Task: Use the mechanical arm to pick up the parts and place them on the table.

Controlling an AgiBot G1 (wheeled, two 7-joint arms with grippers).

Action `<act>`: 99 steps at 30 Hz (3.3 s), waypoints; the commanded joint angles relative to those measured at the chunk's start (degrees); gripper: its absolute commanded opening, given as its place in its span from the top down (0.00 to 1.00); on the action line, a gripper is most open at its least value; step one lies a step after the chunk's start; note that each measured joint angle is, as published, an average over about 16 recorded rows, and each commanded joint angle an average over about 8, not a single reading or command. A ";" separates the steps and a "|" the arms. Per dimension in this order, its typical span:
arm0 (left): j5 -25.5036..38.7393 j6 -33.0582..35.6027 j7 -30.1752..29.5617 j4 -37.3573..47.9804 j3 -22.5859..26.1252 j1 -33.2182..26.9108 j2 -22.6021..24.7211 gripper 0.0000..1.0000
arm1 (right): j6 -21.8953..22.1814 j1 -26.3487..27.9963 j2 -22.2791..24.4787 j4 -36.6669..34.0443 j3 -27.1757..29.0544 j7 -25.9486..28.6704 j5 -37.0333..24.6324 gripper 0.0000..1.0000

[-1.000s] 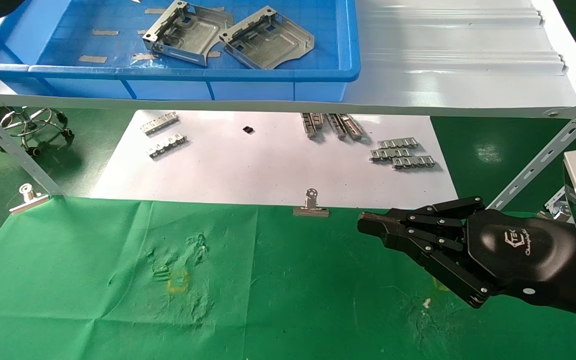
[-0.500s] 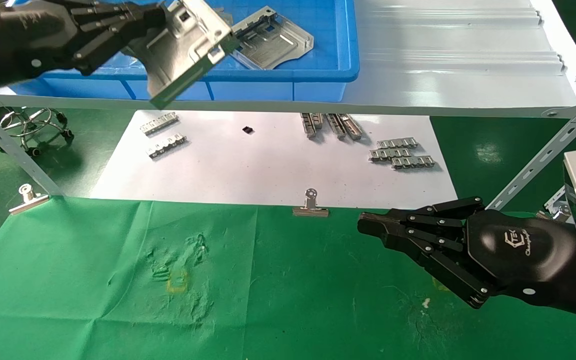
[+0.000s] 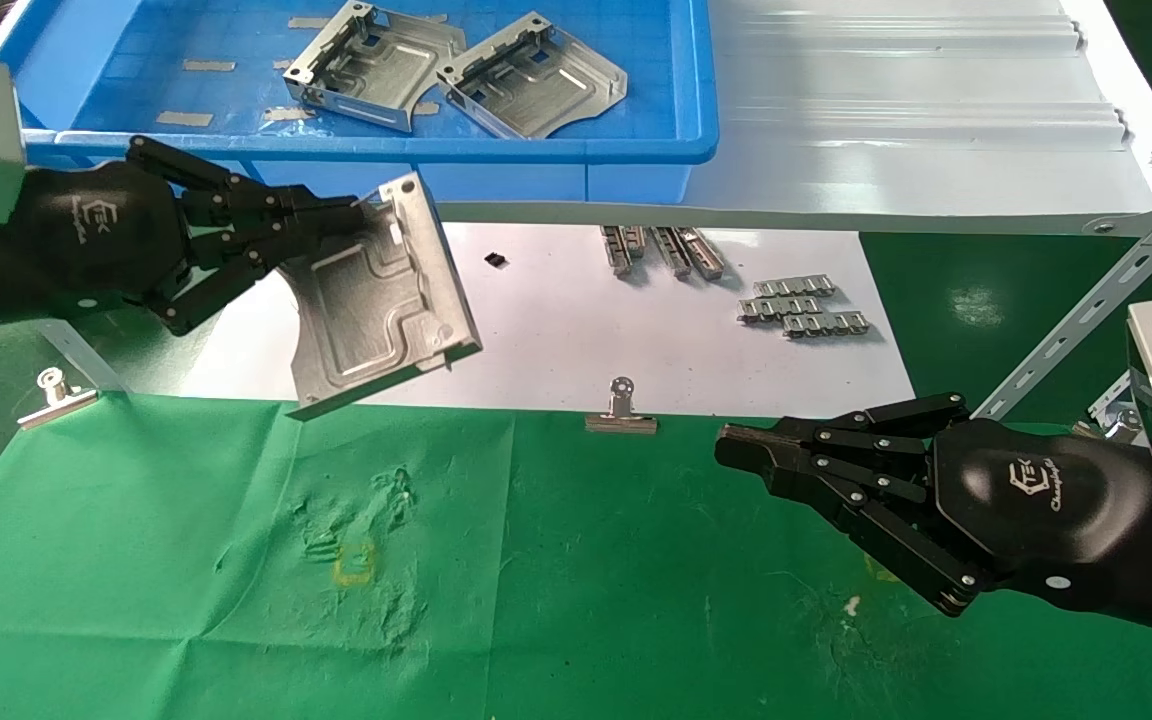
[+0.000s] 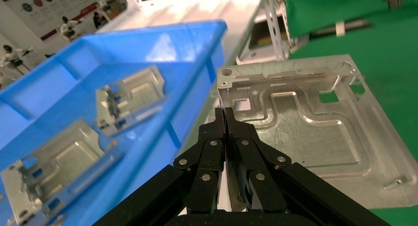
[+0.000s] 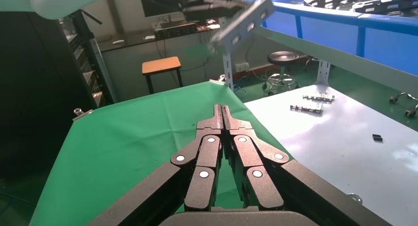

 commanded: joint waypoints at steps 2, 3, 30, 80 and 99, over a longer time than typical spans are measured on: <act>-0.40 0.00 2.68 -1.39 1.83 1.06 -0.98 1.00 | 0.00 0.00 0.00 0.00 0.00 0.00 0.00 1.00; -0.48 0.00 3.40 -1.93 2.54 1.45 -1.31 1.00 | 0.00 0.00 0.00 0.00 0.00 0.00 0.00 1.00; 1.80 -0.71 20.74 -0.35 23.68 6.33 -2.64 1.00 | 0.00 0.00 0.00 0.00 0.00 0.00 0.00 1.00; 1.95 -1.67 41.54 26.17 24.25 0.87 6.95 0.00 | 0.00 0.00 0.00 0.00 0.00 0.00 0.00 1.00; -11.31 0.53 11.98 5.99 18.75 9.06 0.72 0.00 | 0.00 0.00 0.00 0.00 0.00 0.00 0.00 0.00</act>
